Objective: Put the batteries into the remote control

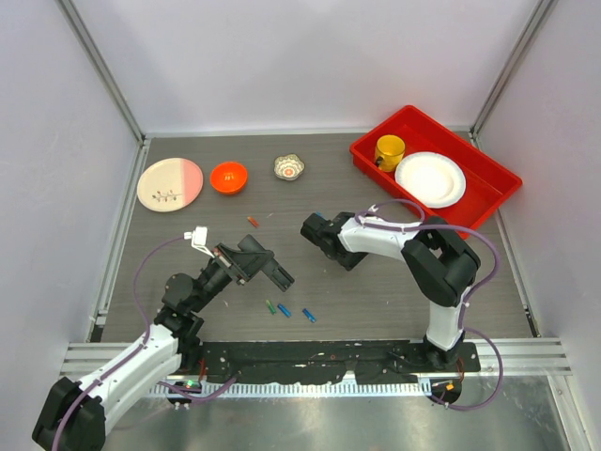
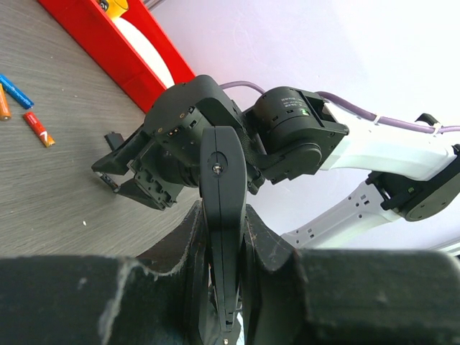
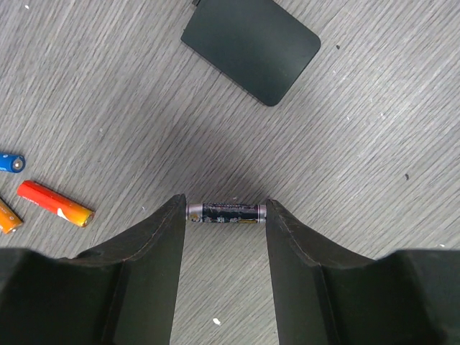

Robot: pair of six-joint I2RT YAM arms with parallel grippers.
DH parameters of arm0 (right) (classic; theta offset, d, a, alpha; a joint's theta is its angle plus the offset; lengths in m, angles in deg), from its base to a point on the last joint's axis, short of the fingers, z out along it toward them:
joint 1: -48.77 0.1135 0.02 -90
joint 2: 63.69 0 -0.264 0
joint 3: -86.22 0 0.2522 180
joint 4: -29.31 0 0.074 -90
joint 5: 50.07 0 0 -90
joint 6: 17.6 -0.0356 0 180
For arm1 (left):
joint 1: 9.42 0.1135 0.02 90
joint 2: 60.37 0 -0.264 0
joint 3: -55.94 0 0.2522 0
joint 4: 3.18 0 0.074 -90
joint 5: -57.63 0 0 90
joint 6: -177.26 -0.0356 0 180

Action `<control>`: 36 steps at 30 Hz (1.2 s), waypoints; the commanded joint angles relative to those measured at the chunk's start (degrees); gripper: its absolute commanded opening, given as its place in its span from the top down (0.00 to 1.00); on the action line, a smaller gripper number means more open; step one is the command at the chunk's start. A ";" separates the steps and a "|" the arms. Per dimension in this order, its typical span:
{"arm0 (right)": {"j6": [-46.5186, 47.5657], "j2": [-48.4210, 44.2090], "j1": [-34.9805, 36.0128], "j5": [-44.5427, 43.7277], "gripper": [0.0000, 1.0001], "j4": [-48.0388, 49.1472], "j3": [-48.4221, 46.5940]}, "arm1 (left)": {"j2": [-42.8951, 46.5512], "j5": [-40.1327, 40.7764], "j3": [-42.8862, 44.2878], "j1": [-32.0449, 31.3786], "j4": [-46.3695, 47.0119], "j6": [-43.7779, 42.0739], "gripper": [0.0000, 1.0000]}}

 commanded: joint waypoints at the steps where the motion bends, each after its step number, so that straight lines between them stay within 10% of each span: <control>1: 2.16 -0.44 -0.44 -0.15 0.63 0.69 0.55 | 0.42 0.48 -1.60 -0.30 1.21 -0.32 1.00; 19: 19.02 -6.40 -0.97 0.04 0.35 2.89 -1.73 | 0.33 -0.66 -1.16 -0.30 0.59 -0.76 1.00; 23: 36.47 -11.76 -1.05 -6.46 0.35 7.43 -0.94 | 1.04 -0.58 -1.25 -0.30 -0.02 -0.94 1.00; 27: 79.82 -18.96 -1.32 6.05 0.39 27.20 8.95 | 1.04 -0.67 -1.34 -0.30 -0.11 -1.03 1.00; 36: 95.14 -17.31 -5.36 28.68 0.54 25.92 10.31 | -0.45 -1.63 -0.90 -0.39 0.68 -1.03 1.00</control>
